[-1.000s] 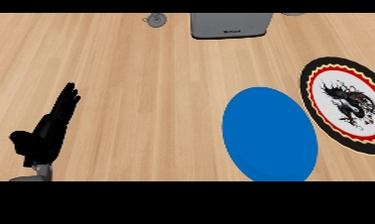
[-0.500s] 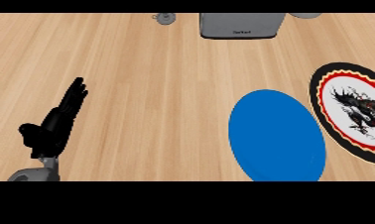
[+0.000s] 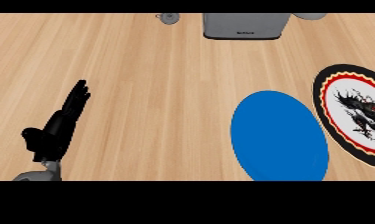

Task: Pick the lemon from the plate and place it in the plate

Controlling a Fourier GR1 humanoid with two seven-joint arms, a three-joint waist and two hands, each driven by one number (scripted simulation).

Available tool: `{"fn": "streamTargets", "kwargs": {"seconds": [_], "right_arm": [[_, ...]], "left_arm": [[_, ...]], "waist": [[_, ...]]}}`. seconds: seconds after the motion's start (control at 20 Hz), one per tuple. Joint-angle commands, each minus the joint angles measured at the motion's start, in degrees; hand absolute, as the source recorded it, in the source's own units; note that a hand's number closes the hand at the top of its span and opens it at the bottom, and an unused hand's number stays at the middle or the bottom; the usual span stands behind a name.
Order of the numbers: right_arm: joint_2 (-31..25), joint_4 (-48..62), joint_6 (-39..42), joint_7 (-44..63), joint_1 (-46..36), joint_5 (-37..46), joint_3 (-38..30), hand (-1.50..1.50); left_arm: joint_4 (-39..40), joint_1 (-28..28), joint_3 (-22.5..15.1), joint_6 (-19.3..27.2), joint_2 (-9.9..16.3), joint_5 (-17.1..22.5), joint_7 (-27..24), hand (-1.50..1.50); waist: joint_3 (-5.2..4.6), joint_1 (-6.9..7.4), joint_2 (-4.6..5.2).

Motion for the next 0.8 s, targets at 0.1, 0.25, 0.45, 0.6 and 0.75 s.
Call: {"fn": "streamTargets", "kwargs": {"seconds": [0.1,0.25,0.45,0.6,0.75], "right_arm": [[1.7,1.73,0.17,5.58,-11.3,3.94,7.82,1.5],[2.69,10.23,-2.87,4.36,-18.02,8.85,12.37,1.5],[4.04,16.18,-4.25,6.06,-25.79,12.66,16.1,1.5],[7.48,18.96,-6.92,7.18,-28.86,9.52,13.53,1.5],[10.66,22.45,-10.51,11.29,-33.95,9.85,13.75,-1.5]], "left_arm": [[-1.5,-0.7,0.47,0.44,-0.88,-0.38,1.83,0.0],[-1.42,-3.25,1.37,-0.33,0.4,-0.52,3.11,0.0],[1.92,-2.21,1.11,-0.61,-1.02,-1.8,0.51,0.0],[-1.32,0.0,1.65,-1.52,-0.34,-0.56,1.3,0.0],[0.4,-4.78,1.76,0.07,-0.74,-1.47,4.1,0.0]], "waist": [[0.02,-0.06,-0.01],[0.05,0.15,0.04],[0.03,0.0,0.05],[0.06,0.21,-0.02],[0.05,0.14,0.06]]}}
